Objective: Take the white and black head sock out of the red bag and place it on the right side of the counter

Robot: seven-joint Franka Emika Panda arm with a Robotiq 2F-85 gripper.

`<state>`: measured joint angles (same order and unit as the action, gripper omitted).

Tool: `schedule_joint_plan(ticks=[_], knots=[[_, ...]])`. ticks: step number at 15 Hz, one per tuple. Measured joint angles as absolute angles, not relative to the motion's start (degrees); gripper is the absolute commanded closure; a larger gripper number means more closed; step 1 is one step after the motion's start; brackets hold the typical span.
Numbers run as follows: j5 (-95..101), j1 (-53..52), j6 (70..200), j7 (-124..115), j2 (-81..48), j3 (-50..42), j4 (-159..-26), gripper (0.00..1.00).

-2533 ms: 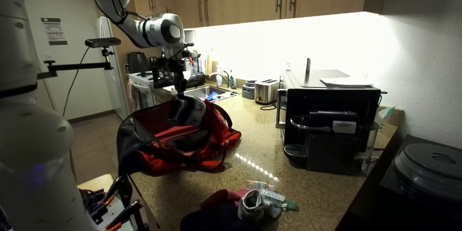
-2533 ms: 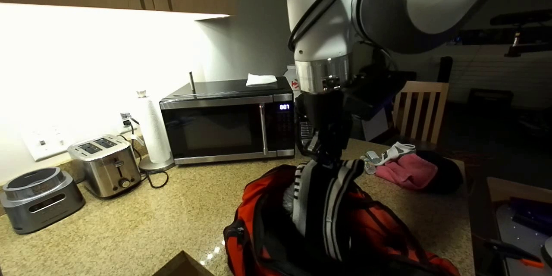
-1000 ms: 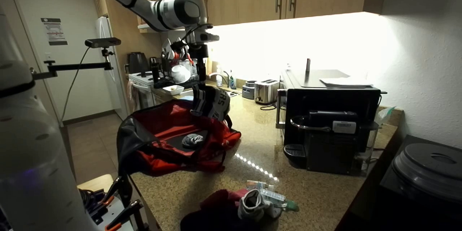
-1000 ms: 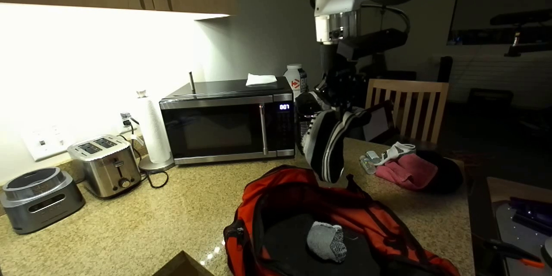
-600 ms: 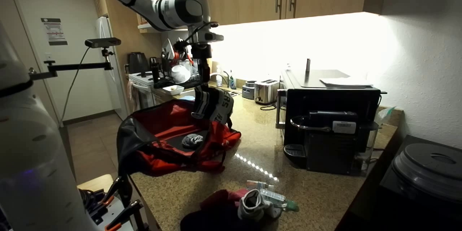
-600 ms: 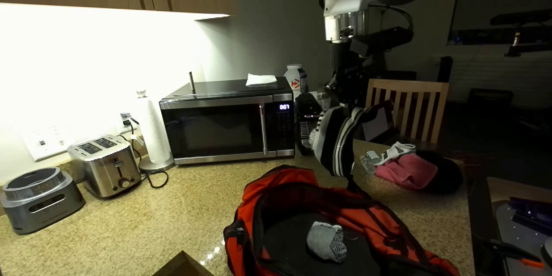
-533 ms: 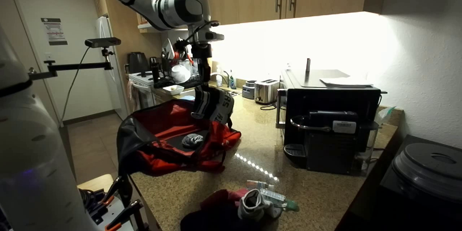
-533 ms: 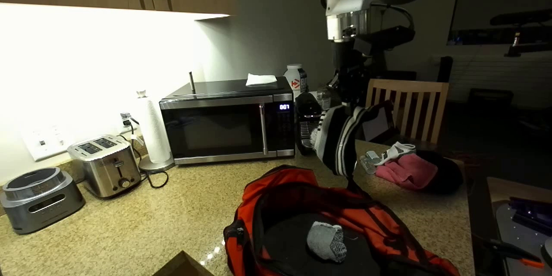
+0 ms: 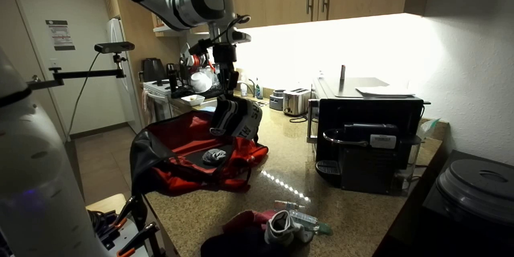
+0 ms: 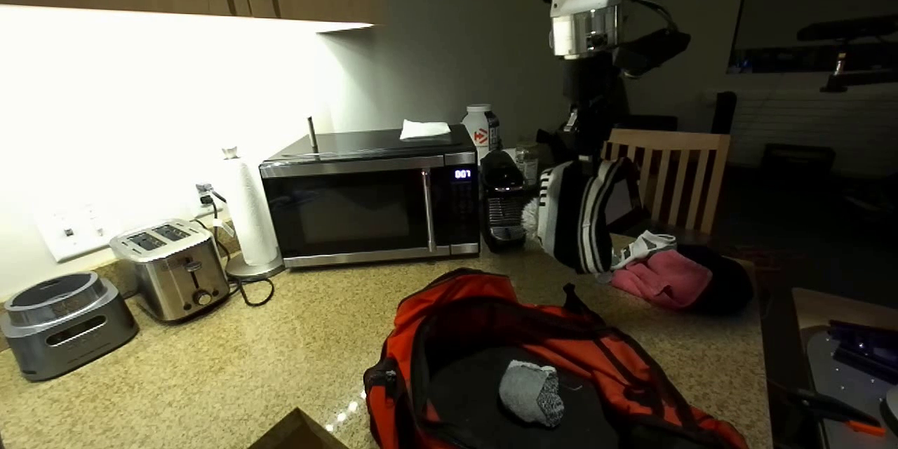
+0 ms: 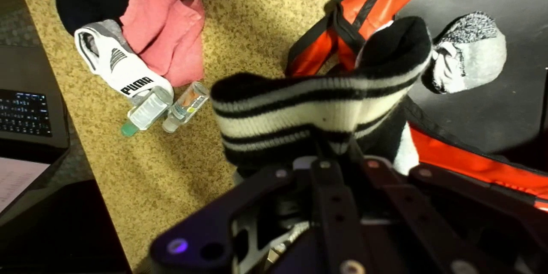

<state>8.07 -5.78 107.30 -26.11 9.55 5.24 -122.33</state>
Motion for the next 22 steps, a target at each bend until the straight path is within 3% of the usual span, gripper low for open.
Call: schedule_joint_plan(ticks=[22], knots=[[8.56,-0.04,107.15,-25.09,15.06,2.57,-126.89,0.92]])
